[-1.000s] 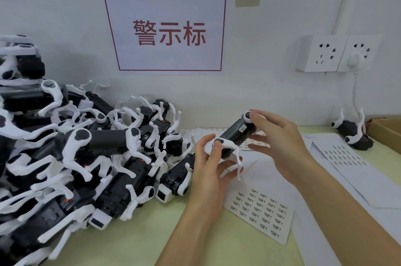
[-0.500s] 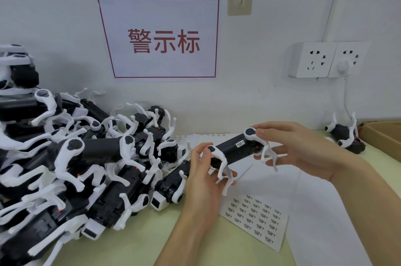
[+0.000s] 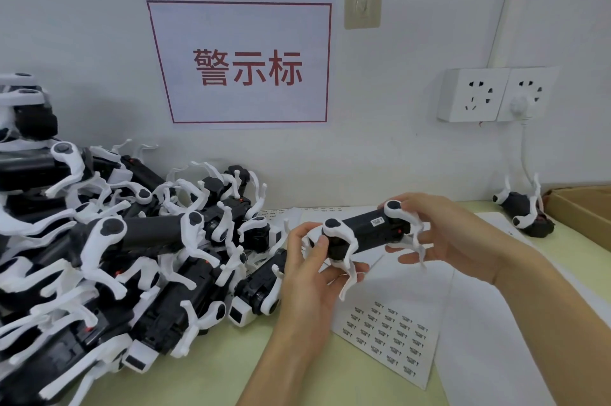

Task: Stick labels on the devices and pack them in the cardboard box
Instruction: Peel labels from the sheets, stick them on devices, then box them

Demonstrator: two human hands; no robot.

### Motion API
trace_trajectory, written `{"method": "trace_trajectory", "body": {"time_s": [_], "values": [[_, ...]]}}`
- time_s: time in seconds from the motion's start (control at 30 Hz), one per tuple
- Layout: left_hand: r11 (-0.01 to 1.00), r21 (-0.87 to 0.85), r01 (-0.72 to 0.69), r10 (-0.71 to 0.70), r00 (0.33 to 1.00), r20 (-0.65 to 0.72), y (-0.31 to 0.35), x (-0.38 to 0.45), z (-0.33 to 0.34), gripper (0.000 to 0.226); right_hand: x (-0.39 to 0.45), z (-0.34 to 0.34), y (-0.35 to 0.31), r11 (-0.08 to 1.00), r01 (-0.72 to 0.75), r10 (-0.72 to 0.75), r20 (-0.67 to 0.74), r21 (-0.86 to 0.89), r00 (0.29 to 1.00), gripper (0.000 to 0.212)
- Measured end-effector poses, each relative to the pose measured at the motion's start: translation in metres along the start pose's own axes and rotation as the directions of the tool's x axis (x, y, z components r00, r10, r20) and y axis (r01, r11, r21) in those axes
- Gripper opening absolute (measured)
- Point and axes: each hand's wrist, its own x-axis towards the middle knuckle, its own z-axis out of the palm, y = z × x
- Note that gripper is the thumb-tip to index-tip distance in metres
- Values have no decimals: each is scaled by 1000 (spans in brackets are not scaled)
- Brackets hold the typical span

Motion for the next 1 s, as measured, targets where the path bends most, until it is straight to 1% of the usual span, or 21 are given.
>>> {"method": "trace_trajectory", "body": {"time_s": [0.07, 0.17, 0.23, 0.4, 0.5, 0.57, 0.63, 0.77, 0.83, 1.0], "values": [[1000, 25, -14, 14, 1000, 6, -1, 0, 1, 11, 1, 3, 3, 998, 13, -12, 14, -60, 1000, 18], [999, 33, -19, 18, 999, 35, -2, -2, 0, 19, 2, 10, 6, 974, 65, -75, -38, -217, 996, 16], [999, 37, -27, 26, 999, 36, -1, -2, 0, 22, 2, 13, 6, 962, 86, -103, -56, -259, 993, 15], [999, 38, -31, 30, 999, 37, 0, -2, 1, 23, 1, 11, 6, 950, 99, -112, -28, -296, 993, 11], [998, 45, -40, 39, 999, 38, 0, -3, 1, 23, -2, 5, 7, 962, 98, -87, 51, -255, 995, 12], [998, 40, -43, 41, 998, 39, 1, -3, 1, 23, -4, 2, 6, 966, 115, -98, 81, -230, 992, 15], [999, 26, -36, 35, 999, 29, 1, -3, 1, 24, -4, 4, 5, 965, 127, -116, 65, -229, 991, 19], [1000, -1, -24, 24, 1000, 13, 2, -2, 0, 26, -2, 8, 5, 939, 139, -135, 35, -314, 990, 22], [1000, -2, -26, 27, 1000, 16, 2, -3, 0, 26, -3, 9, 4, 937, 144, -141, 33, -319, 989, 25], [999, 8, -35, 35, 999, 9, 1, -2, -1, 23, -5, 12, 2, 916, 158, -156, 35, -368, 987, 20]]}}
